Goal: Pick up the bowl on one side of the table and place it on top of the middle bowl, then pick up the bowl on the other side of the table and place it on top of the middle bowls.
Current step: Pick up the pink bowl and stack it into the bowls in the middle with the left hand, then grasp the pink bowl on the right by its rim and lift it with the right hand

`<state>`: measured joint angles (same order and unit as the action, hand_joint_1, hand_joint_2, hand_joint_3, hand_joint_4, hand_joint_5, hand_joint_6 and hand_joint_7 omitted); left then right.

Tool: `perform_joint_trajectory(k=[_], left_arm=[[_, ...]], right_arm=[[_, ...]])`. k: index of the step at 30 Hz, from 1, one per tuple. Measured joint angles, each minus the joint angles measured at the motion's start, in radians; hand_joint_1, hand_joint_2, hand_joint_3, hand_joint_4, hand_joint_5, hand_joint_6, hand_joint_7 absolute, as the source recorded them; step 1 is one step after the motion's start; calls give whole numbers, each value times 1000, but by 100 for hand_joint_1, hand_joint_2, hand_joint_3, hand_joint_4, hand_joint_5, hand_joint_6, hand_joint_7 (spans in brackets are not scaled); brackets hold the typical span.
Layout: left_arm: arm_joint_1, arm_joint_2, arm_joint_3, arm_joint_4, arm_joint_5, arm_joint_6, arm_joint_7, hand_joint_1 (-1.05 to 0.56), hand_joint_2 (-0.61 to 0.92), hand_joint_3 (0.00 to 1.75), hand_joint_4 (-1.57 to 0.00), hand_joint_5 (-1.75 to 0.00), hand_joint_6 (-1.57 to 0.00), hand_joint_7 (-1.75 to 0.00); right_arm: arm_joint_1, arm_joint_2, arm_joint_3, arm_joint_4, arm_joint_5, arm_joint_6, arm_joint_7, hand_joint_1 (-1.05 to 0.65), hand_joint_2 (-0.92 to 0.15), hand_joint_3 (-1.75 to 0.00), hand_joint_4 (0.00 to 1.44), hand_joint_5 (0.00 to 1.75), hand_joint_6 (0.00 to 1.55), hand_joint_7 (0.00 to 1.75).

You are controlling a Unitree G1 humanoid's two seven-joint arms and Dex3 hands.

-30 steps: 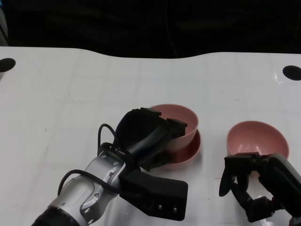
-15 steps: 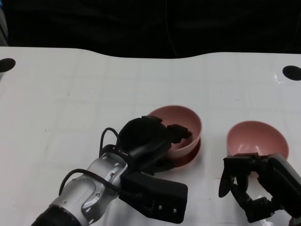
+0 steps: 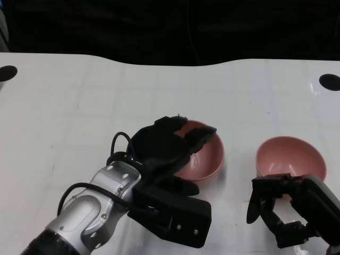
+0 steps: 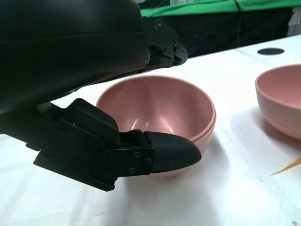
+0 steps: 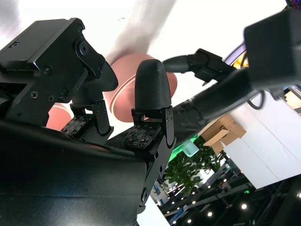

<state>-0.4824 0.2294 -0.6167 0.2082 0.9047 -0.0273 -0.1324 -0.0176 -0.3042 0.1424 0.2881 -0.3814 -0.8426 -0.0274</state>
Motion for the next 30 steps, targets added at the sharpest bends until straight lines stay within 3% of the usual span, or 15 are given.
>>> perform_joint_trajectory(k=[7, 14, 21, 24, 26, 28, 30], left_arm=[[86, 43, 63, -160, -45, 18, -53, -87, 92, 45, -3, -8, -7, -1], [172, 106, 152, -296, -81, 5, -60, -84, 92, 43, -5, -10, -10, -2], [297, 134, 250, -345, -137, -139, 88, -71, 92, 39, -23, -25, -26, -9], [344, 135, 288, -340, -161, -217, 175, -63, 92, 35, -23, -52, -36, -9], [361, 136, 308, -336, -165, -253, 211, -62, 92, 35, -22, -57, -37, -9], [390, 138, 332, -335, -176, -288, 247, -52, 92, 28, -26, -80, -48, -14], [440, 138, 359, -336, -200, -325, 290, -46, 92, 23, -30, -90, -56, -17]], right_arm=[[-2, 0, 0, 4, 1, -6, -4, 12, -25, -146, 88, 174, 83, 136], [-4, 1, 1, 3, 0, -8, -6, 11, -21, -149, 88, 175, 82, 136], [-4, 1, 0, 3, -4, -9, -11, 10, -23, -150, 88, 175, 82, 137], [-3, 1, 0, 3, -13, -9, -12, 10, -23, -150, 87, 175, 82, 137], [-3, 1, 0, 3, -14, -9, -13, 11, -23, -150, 87, 175, 82, 137], [-4, 1, 1, 2, -15, -8, -13, 10, -22, -150, 87, 175, 82, 137], [-2, 1, 0, 1, -15, -7, -13, 10, -22, -150, 87, 175, 82, 137]])
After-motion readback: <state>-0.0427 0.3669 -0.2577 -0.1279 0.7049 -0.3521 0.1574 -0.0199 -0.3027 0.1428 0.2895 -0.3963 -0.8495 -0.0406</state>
